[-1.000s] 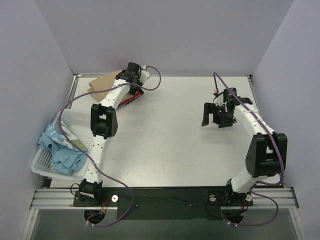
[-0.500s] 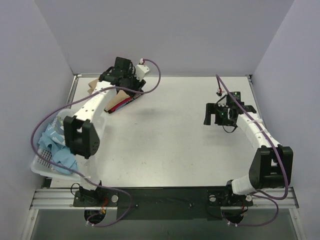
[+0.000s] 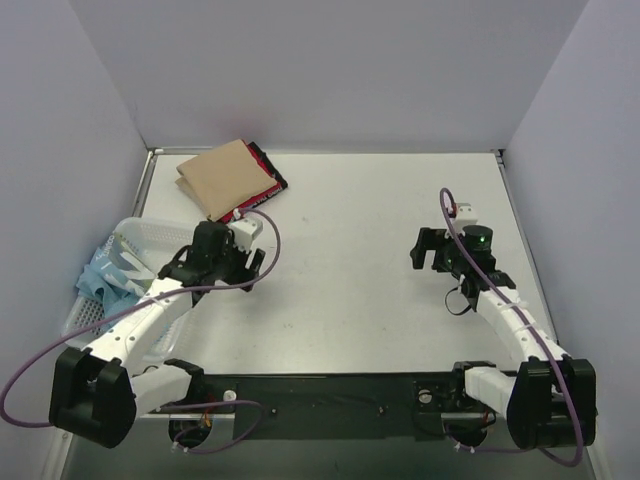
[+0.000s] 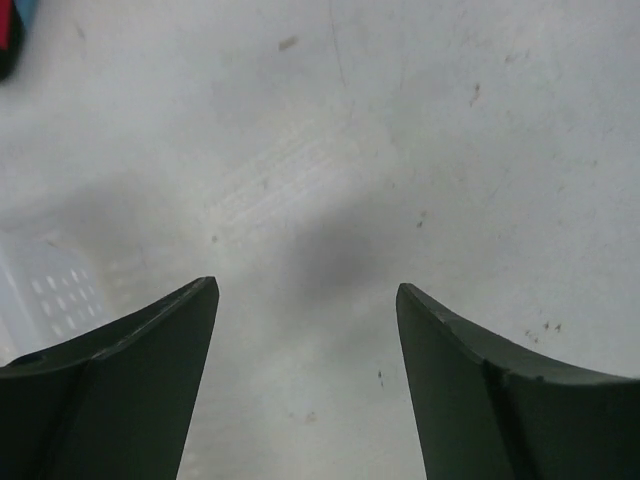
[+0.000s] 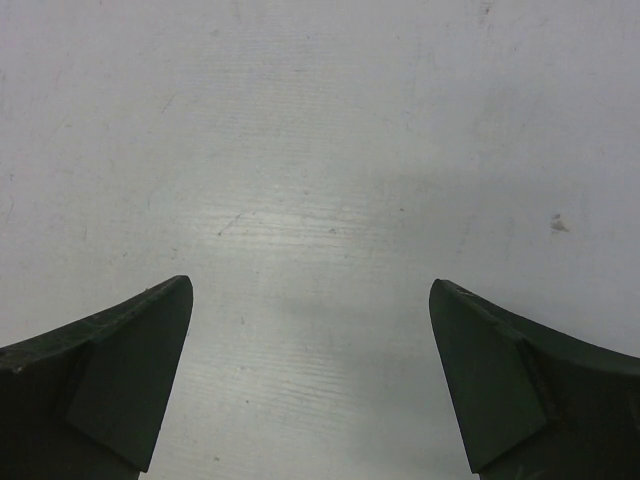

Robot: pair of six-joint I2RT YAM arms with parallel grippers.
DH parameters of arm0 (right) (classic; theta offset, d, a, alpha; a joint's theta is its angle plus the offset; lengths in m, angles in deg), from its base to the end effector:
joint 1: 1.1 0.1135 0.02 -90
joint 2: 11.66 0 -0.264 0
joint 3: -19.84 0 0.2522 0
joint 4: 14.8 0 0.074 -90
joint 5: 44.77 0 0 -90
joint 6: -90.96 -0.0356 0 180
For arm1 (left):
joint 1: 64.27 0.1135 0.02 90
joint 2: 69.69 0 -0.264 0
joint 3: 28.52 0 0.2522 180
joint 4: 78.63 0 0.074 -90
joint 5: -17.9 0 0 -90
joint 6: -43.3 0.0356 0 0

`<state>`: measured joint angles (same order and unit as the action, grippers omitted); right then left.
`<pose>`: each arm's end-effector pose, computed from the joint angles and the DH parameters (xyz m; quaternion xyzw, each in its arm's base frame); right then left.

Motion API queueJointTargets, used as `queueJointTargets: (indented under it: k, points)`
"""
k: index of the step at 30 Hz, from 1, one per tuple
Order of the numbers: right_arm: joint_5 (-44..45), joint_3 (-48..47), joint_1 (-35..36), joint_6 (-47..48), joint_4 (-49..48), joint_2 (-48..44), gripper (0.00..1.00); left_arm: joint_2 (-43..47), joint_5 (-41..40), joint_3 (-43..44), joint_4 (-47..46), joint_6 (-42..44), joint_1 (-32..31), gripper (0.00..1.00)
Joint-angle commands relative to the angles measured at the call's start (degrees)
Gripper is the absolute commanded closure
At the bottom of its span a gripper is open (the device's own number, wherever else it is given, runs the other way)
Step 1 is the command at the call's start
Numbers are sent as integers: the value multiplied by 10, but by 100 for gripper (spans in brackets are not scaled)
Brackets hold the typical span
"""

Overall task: Fold and stack the t-shirts
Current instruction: Smooth out wrinkles on the folded tshirt

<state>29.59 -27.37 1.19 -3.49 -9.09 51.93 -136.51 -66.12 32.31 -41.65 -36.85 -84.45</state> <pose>0.2443 0.0194 0.2381 -0.0605 0.8230 0.1452 0.5458 0.2305 -0.0887 0.2553 0.2573 0.8791 -0.0835 0.3925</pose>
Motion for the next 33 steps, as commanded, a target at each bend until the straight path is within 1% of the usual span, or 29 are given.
queueJointTargets:
  k: [1,3,4,5,6,7,9,10,12,15,17,19,33]
  points:
    - [25,72,-3,-11,-150,-45,0,70,-26,-98,-109,-111,19,16]
    - [45,109,-3,-8,-187,-65,0,104,-55,-139,-141,-126,20,16]
    - [58,124,-3,-6,-199,-74,0,113,-84,-154,-155,-132,20,16]
    - [64,150,-3,-5,-221,-87,0,130,-110,-173,-180,-141,21,12]
    - [76,161,-3,-6,-230,-96,0,136,-124,-173,-188,-150,22,8]
    - [83,185,-3,-9,-241,-111,0,148,-150,-194,-200,-154,22,8]
    - [96,216,-4,-13,-252,-130,0,171,-163,-229,-244,-149,21,9]
    - [99,236,-3,-13,-256,-142,0,176,-167,-256,-270,-149,21,11]
    - [104,262,-3,-13,-268,-156,0,195,-168,-288,-301,-149,21,12]
    - [106,282,-3,-18,-263,-182,0,212,-155,-308,-314,-139,23,12]
    - [109,297,-3,-22,-279,-199,0,218,-155,-313,-310,-140,23,12]
    - [112,299,-3,-22,-280,-205,0,223,-164,-323,-320,-144,23,13]
    - [104,286,-3,-18,-278,-181,0,249,-147,-354,-337,-140,24,13]
